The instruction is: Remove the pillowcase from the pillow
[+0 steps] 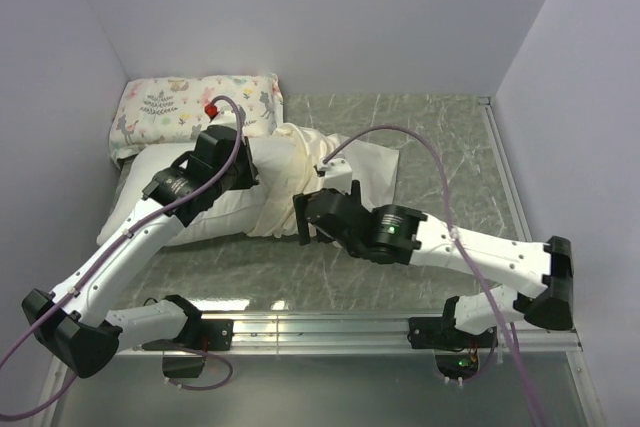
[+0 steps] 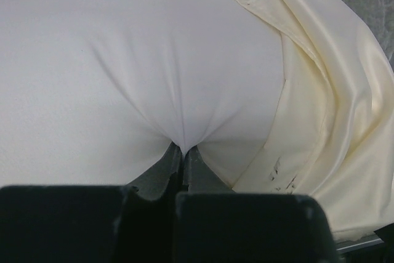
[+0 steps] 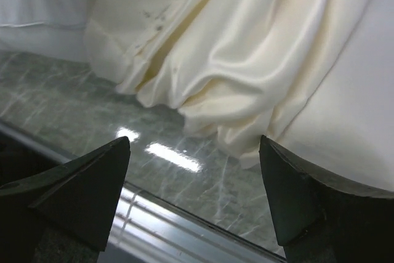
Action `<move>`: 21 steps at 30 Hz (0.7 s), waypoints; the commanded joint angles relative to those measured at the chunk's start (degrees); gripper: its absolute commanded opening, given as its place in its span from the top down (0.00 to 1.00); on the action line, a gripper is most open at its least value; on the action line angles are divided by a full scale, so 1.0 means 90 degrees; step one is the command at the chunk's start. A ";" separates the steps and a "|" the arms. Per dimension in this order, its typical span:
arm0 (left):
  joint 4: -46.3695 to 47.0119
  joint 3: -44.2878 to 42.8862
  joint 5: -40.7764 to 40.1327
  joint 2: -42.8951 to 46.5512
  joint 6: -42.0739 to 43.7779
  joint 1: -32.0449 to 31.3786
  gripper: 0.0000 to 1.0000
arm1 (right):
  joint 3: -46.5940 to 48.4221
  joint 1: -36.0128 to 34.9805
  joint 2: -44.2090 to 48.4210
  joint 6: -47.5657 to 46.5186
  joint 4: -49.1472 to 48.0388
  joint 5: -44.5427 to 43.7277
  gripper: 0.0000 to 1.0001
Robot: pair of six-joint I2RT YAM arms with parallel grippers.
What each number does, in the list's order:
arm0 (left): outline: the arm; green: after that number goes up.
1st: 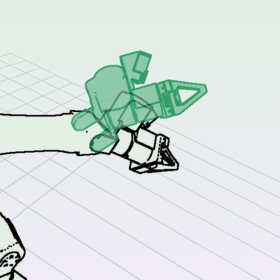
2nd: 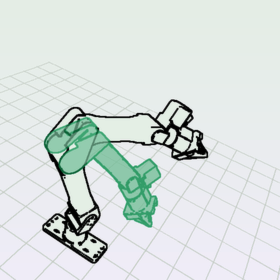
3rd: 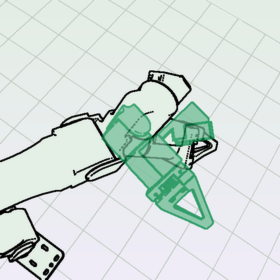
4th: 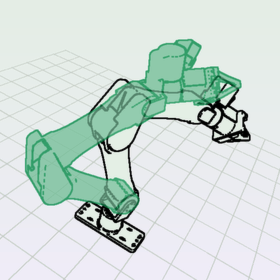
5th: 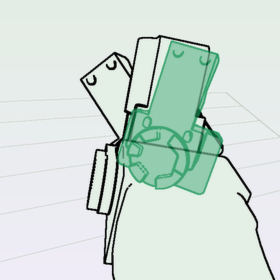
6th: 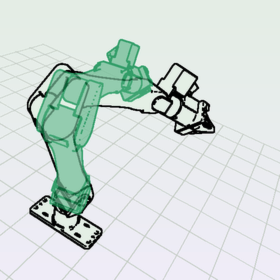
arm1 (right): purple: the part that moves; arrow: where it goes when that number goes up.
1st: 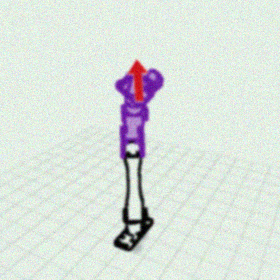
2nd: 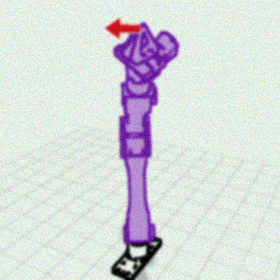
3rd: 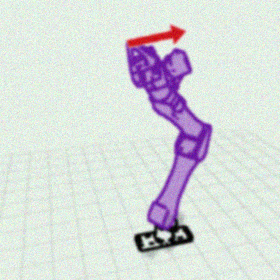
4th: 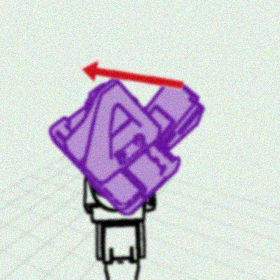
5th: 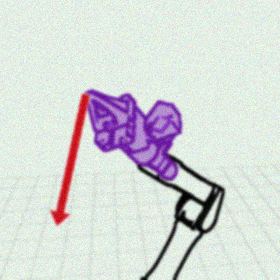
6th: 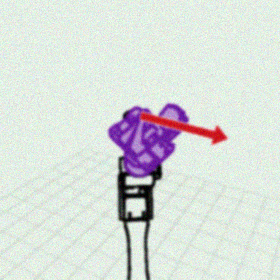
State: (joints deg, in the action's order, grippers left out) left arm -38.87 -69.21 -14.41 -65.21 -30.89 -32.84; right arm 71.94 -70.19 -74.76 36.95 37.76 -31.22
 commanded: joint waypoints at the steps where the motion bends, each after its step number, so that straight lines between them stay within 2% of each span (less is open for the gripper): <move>1: 0.0608 -0.0298 -0.0059 0.0234 -0.0063 -0.0062 1.00 | 0.0375 0.0220 -0.0452 0.0309 0.0345 -0.0935 0.08; 4: 0.0511 -0.0434 -0.0029 0.0322 -0.0024 -0.0052 1.00 | 0.0434 0.0445 -0.0473 0.0202 0.0220 -0.1013 0.15; 5: 0.0511 -0.0454 -0.0010 0.0351 -0.0024 -0.0052 1.00 | 0.0463 0.0513 -0.0463 0.0143 0.0170 -0.0965 0.20; 6: 0.0501 -0.0484 0.0019 0.0361 -0.0015 -0.0052 1.00 | 0.0492 0.0611 -0.0472 0.0085 0.0122 -0.0819 0.27; 8: 0.0491 -0.0581 0.0117 0.0390 0.0005 -0.0052 1.00 | 0.0599 0.0631 -0.0482 -0.0043 0.0023 -0.0789 0.47; 10: 0.0472 -0.0669 0.0137 0.0380 0.0044 -0.0062 1.00 | 0.0688 0.0661 -0.0502 -0.0101 0.0130 -0.0856 0.70; 12: 0.0365 -0.0737 0.0020 0.0390 0.0151 -0.0052 1.00 | 0.0747 0.0758 -0.0366 -0.0121 0.0277 -0.0935 0.79; 15: 0.0150 -0.0952 -0.0468 0.0458 0.0278 -0.0023 1.00 | 0.0367 0.1556 0.0344 -0.0316 0.0181 -0.0517 0.90; 21: 0.0071 -0.1343 -0.0381 0.0703 0.0425 0.0669 1.00 | -0.0259 0.3607 0.1635 -0.0765 0.0189 -0.0018 0.96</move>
State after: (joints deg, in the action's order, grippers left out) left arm -42.06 -75.29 -13.41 -63.51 -29.56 -30.48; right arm 70.30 -44.69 -66.30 33.82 37.36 -28.53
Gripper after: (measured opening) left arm 0.018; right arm 0.066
